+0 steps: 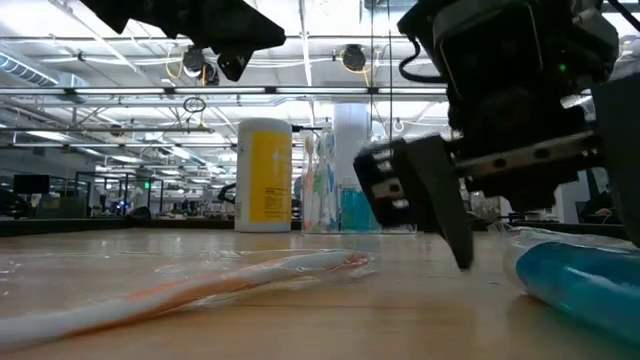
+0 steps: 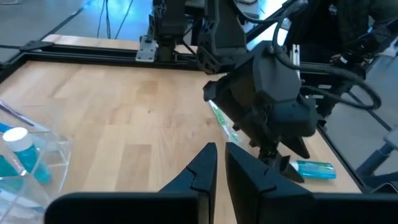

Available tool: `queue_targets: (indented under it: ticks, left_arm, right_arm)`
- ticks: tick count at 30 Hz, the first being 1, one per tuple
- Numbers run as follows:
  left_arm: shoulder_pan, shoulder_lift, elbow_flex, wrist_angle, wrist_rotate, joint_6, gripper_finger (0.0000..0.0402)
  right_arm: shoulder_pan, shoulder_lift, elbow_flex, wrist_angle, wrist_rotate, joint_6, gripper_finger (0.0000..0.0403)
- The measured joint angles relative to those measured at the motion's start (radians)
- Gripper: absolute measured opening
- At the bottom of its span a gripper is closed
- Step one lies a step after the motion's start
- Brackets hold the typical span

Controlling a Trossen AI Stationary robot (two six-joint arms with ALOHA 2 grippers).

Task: Pick & Place toothbrushing station
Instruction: Put the mouthwash into the center part of the transparent organizer

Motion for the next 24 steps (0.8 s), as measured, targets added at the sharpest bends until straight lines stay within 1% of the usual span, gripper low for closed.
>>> queue_targets:
  ticks: [6,19,24]
  left_arm:
    - [-0.016,0.000,0.000,-0.005,0.000,0.000,0.0033]
    - [-0.022,0.000,0.000,-0.006,0.001,0.000,0.0033]
    - [-0.022,0.000,0.000,-0.006,0.001,0.000,0.0033]
  right_arm:
    - [0.000,0.001,0.001,-0.020,-0.001,-0.043,0.0224]
    - [-0.001,-0.006,0.000,-0.032,-0.001,-0.043,0.0138]
    - [-0.005,-0.007,0.001,-0.030,-0.002,-0.010,0.0113]
